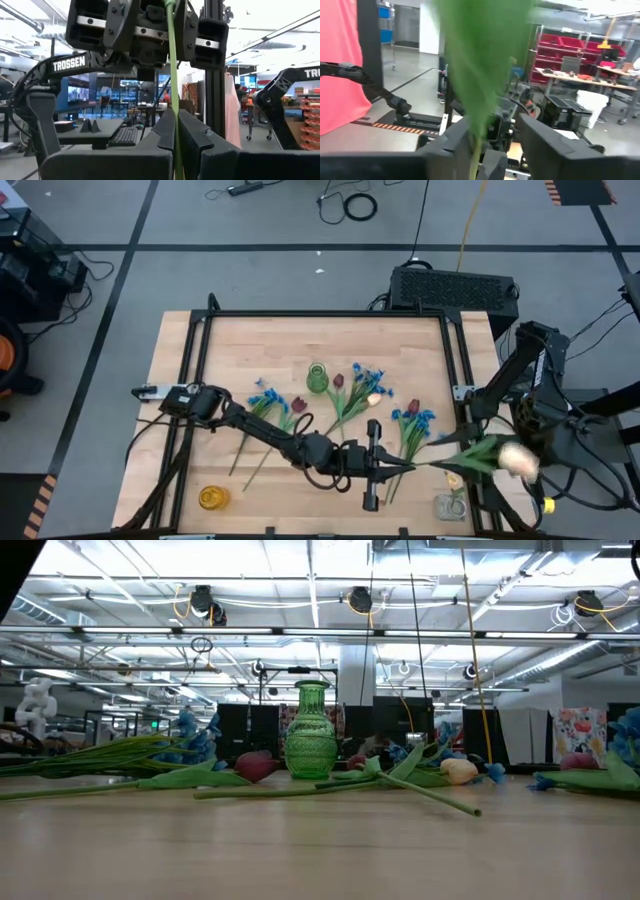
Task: Sort flowers into vase by color
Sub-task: Put the bottom yellow flower into the transparent vase
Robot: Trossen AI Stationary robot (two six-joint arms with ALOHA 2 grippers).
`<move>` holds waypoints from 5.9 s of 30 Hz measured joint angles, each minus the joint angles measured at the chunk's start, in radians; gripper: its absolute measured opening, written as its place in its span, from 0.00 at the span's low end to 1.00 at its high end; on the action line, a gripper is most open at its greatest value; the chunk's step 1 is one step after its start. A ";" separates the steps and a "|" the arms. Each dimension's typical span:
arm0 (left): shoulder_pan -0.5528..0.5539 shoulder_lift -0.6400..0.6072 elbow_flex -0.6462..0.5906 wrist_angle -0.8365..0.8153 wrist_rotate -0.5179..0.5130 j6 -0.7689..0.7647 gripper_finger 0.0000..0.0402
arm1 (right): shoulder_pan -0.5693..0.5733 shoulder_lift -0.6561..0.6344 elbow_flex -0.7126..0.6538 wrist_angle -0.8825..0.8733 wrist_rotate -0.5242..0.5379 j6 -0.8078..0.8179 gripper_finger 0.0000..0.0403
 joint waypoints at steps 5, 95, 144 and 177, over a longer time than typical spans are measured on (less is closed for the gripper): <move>0.000 0.000 0.000 0.002 -0.001 0.000 0.03 | 0.002 0.000 0.000 -0.001 -0.002 0.001 0.16; -0.029 -0.223 0.012 -0.740 -0.113 -0.180 0.15 | -0.276 0.188 0.000 -0.428 -0.391 0.573 0.00; -0.096 -0.049 0.012 -0.004 0.019 0.158 0.02 | -0.109 -0.195 0.000 -0.639 -0.122 0.571 0.63; -0.046 0.230 0.261 -0.022 0.090 0.132 0.02 | -0.110 -0.300 0.000 -0.730 0.081 0.556 0.63</move>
